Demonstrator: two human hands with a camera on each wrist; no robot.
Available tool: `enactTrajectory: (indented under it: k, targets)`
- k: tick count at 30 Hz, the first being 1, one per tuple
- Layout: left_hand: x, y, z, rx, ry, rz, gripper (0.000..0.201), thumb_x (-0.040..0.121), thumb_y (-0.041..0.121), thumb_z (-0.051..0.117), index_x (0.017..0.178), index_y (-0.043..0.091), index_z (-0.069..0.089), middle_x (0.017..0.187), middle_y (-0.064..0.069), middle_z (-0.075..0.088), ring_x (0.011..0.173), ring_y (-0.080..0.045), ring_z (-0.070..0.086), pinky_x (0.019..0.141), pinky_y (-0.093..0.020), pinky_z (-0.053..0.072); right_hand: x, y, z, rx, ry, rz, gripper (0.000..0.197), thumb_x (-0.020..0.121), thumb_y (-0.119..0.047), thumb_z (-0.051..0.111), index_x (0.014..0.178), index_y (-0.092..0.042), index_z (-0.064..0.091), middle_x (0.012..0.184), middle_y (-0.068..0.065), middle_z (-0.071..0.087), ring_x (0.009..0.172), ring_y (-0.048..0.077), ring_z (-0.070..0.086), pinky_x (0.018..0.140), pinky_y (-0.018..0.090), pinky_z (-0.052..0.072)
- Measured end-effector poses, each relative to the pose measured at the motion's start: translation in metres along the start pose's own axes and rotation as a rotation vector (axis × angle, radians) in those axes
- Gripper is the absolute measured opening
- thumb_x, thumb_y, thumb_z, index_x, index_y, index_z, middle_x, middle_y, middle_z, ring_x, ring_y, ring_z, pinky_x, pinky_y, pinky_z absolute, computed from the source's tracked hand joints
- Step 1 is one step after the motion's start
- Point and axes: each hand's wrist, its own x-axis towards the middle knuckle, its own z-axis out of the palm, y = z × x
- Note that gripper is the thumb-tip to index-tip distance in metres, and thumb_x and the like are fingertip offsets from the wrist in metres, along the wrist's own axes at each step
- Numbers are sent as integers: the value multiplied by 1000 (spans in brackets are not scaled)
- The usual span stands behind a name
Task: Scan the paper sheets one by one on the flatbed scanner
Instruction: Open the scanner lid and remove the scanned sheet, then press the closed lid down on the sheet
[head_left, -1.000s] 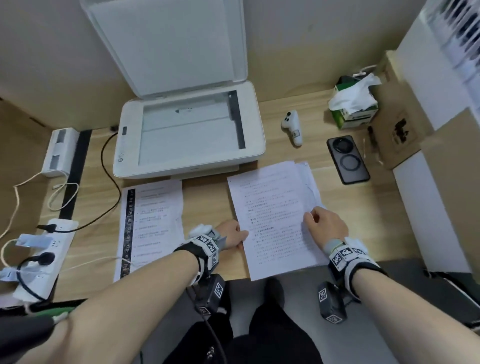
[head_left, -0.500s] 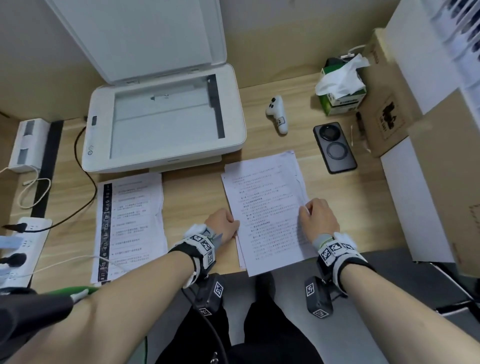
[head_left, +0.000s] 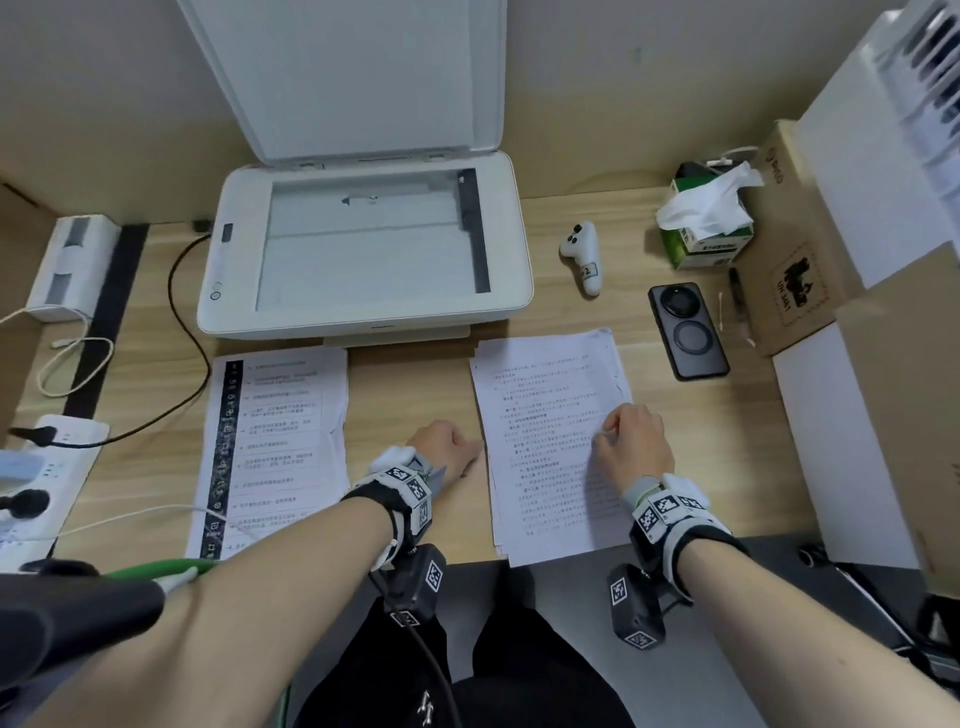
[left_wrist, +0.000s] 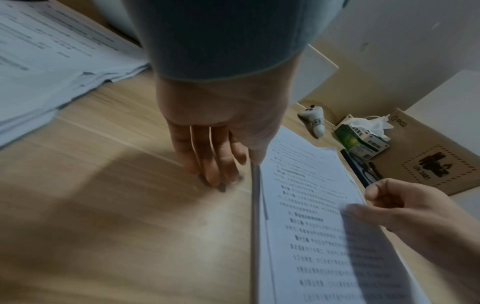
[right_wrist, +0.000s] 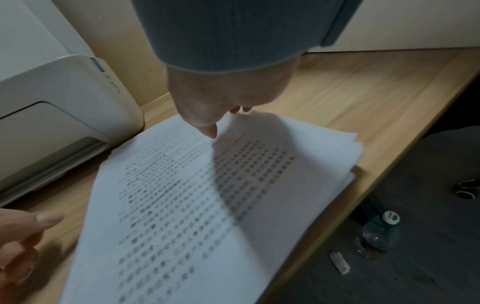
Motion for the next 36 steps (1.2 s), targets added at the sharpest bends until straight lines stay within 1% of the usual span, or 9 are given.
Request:
enactTrajectory:
  k: [9,14,17,19,21,23,27,32,36]
  targets:
    - [-14,-90,-79,-52,272,-56,24,83,36,58,65,20,61,62,2,68,64,-17,66,66,-34,57,-8,-121,52,65,-97,-187,6,89,-24,61,85,-23,55,91,-5,55,92,18,47,65,33,41]
    - [-29,-157,-131,-79,420,-124,15,90,32,57,83,20,63,81,1,68,75,-21,64,68,-35,53,-27,-206,96,91,-238,-274,13,92,-37,59,86,-25,59,86,-7,63,81,17,57,65,30,42]
    - [-33,-195,-148,-26,437,-65,36,96,33,46,107,6,67,116,-13,65,105,-32,61,86,-43,52,-36,-239,119,70,-317,-306,22,93,-45,57,87,-25,63,87,-5,67,84,21,62,67,31,45]
    - [-38,-220,-154,99,402,-48,46,98,32,44,133,6,57,151,-12,41,138,-33,38,109,-43,39,-41,-260,133,25,-353,-292,28,92,-53,55,87,-26,63,87,-5,67,82,21,62,67,31,45]
    - [-44,-243,-158,171,299,-44,51,100,31,44,147,12,42,163,-9,13,150,-29,12,121,-39,20,-45,-281,145,-21,-378,-265,36,91,-61,51,85,-27,61,84,-5,65,76,20,61,65,31,44]
    - [-50,-249,-155,196,198,-23,53,101,28,42,152,16,33,165,-8,3,151,-27,3,121,-35,11,-46,-290,148,-35,-373,-214,38,89,-64,52,83,-27,59,81,-4,63,73,20,61,62,31,42]
    - [-55,-255,-152,259,143,32,56,101,28,41,154,23,27,165,-4,-1,152,-24,1,121,-34,7,-42,-298,156,-21,-379,-138,34,89,-56,59,83,-22,62,81,0,65,73,22,62,66,31,47]
    - [-53,-264,-151,146,234,104,49,99,22,44,148,18,42,163,-3,15,149,-19,13,120,-30,15,-39,-301,161,-5,-344,-97,30,89,-44,65,75,-17,63,78,5,66,73,27,61,66,29,44]
    - [-50,-271,-149,131,233,69,53,97,18,42,150,16,36,164,-4,11,150,-21,10,121,-37,20,-40,-300,160,-35,-344,-106,29,91,-35,64,71,-14,60,74,6,64,70,28,60,63,29,43]
